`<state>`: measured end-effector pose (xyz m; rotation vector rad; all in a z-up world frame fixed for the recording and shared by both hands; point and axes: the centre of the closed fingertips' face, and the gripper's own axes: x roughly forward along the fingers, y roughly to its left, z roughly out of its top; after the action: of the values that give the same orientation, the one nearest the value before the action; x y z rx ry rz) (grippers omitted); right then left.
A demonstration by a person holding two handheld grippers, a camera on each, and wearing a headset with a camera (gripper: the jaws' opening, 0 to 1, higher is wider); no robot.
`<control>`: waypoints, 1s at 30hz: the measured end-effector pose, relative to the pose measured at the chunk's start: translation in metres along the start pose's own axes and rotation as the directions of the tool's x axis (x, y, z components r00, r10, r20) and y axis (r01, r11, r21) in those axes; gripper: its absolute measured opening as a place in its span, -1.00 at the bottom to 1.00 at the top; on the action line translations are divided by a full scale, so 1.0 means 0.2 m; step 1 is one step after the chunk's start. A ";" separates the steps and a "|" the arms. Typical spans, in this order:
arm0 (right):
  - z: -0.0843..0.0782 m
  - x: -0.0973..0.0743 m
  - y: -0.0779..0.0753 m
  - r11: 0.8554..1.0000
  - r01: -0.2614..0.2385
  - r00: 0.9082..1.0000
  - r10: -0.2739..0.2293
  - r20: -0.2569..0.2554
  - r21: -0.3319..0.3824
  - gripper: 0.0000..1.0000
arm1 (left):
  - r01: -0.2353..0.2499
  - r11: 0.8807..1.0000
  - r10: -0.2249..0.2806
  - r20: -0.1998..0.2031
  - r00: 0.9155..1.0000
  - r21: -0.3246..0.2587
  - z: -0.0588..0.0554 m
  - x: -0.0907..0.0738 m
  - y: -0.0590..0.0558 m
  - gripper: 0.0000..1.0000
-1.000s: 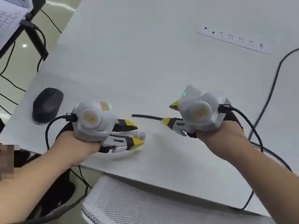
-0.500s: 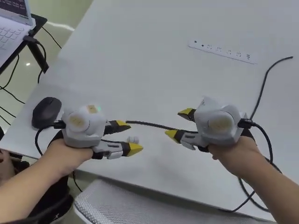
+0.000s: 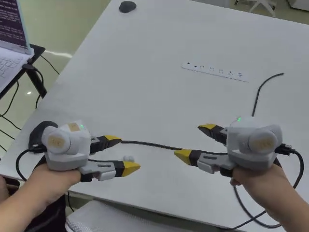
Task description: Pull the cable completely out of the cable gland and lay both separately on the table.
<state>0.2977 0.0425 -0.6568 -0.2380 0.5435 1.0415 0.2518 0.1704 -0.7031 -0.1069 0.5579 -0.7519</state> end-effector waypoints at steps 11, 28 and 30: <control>-0.10 -0.27 -0.07 0.993 0.027 0.997 -0.035 0.070 0.112 0.42 | -0.051 0.999 0.051 0.012 0.999 0.006 0.08 -0.04 -0.07 0.43; -0.38 -0.53 -0.07 0.977 0.031 0.995 -0.050 0.084 0.210 0.84 | -0.126 0.992 0.126 -0.002 0.992 0.020 0.06 -0.16 -0.12 0.65; -0.42 -0.54 -0.06 0.976 0.026 0.997 -0.042 0.069 0.217 0.89 | -0.135 0.991 0.135 -0.007 0.991 0.015 0.05 -0.17 -0.12 0.68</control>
<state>0.2388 -0.0814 -0.6713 -0.0171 0.5798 0.9461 0.2222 0.1755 -0.6737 -0.0526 0.5613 -0.6250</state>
